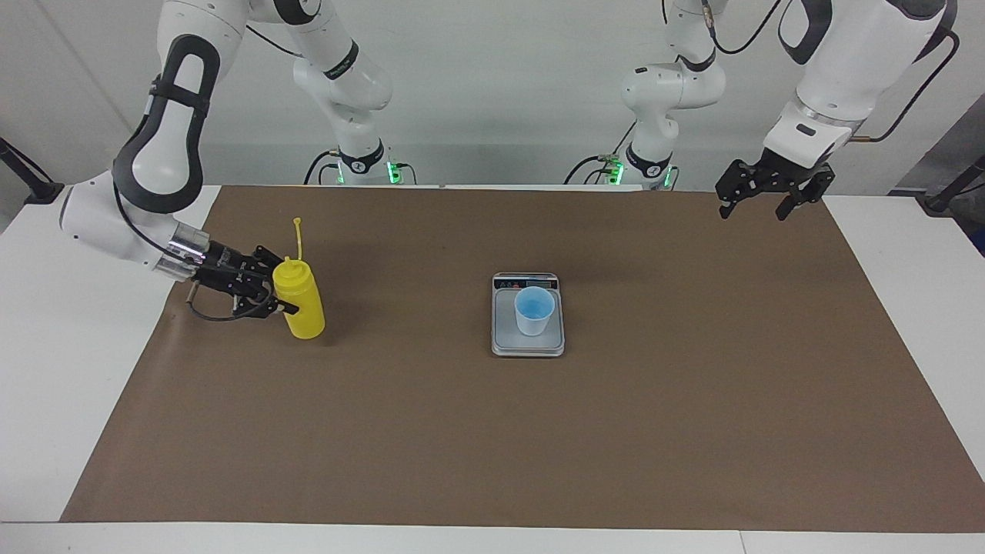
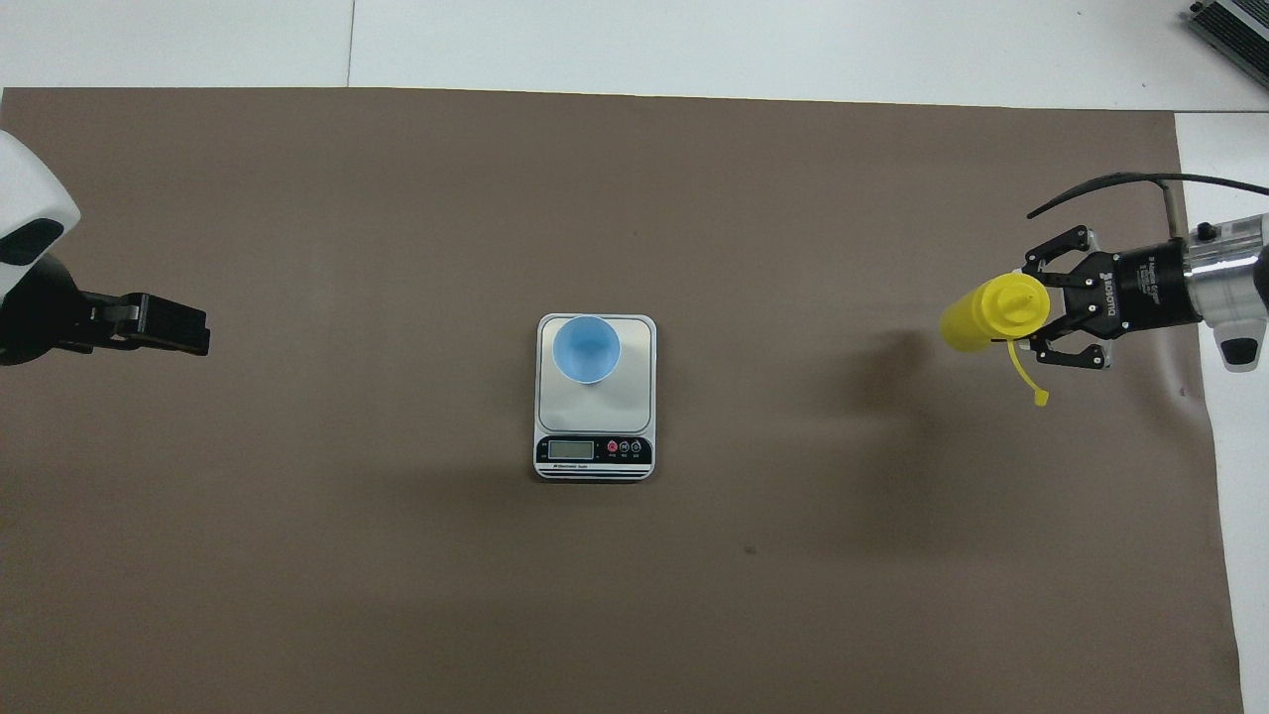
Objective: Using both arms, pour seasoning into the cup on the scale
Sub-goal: 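Lower the yellow bottle onto the table and open the right gripper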
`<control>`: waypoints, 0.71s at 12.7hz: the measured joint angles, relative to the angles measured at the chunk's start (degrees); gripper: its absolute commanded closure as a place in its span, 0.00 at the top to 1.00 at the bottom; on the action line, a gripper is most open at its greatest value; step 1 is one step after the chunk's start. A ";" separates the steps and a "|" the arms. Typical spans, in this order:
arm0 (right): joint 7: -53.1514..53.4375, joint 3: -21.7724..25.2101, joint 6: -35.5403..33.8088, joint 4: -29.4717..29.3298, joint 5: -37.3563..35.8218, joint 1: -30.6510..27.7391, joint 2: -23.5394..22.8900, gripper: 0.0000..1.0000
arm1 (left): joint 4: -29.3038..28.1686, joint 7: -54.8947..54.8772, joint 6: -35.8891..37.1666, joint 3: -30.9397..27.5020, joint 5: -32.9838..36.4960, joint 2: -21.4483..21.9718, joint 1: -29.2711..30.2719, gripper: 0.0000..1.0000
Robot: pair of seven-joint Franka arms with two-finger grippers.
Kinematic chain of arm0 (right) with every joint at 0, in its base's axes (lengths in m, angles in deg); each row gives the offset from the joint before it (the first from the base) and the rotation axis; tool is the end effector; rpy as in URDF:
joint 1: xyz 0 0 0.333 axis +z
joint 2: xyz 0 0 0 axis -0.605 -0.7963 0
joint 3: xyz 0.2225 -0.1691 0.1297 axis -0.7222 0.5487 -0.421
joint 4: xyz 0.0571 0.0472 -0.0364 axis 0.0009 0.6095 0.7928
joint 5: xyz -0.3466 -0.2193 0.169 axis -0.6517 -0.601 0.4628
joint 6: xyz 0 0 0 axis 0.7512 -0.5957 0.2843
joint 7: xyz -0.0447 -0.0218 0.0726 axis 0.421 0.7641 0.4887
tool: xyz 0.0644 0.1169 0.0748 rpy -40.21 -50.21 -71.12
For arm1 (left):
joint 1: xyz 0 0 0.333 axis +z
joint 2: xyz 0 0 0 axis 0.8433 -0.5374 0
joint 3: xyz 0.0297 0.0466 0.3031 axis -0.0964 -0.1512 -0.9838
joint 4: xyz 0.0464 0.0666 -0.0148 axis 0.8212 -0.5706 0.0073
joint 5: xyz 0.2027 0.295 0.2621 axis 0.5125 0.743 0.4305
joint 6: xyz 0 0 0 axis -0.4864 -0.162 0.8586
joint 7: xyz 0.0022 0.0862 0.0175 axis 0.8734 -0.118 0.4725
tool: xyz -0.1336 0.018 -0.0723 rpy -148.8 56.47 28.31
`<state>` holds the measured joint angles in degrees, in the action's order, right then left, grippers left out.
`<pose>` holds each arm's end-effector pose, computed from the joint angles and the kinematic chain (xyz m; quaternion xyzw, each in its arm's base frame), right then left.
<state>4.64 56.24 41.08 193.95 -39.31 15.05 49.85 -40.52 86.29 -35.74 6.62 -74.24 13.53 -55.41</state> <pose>0.6163 -0.0998 0.3034 -0.6730 0.6275 0.2715 0.2821 0.5861 -0.0771 0.5629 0.9991 -0.0402 -0.0016 0.0108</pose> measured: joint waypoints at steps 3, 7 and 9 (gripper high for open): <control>-4.43 0.00 -0.18 3.59 2.22 -0.42 -0.05 0.81 | 0.00 0.00 0.00 0.00 0.00 0.00 0.00 1.00; -5.66 0.03 -0.16 4.72 2.30 -1.11 0.11 1.00 | 0.00 0.00 0.00 0.00 0.00 0.00 0.00 1.00; -5.66 0.03 -0.13 4.67 2.30 -1.11 0.71 1.00 | 0.00 0.00 0.00 0.00 0.00 0.00 0.00 1.00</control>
<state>-1.02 56.28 40.95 198.62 -37.01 13.93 50.56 -40.52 86.29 -35.74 6.62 -74.24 13.53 -55.41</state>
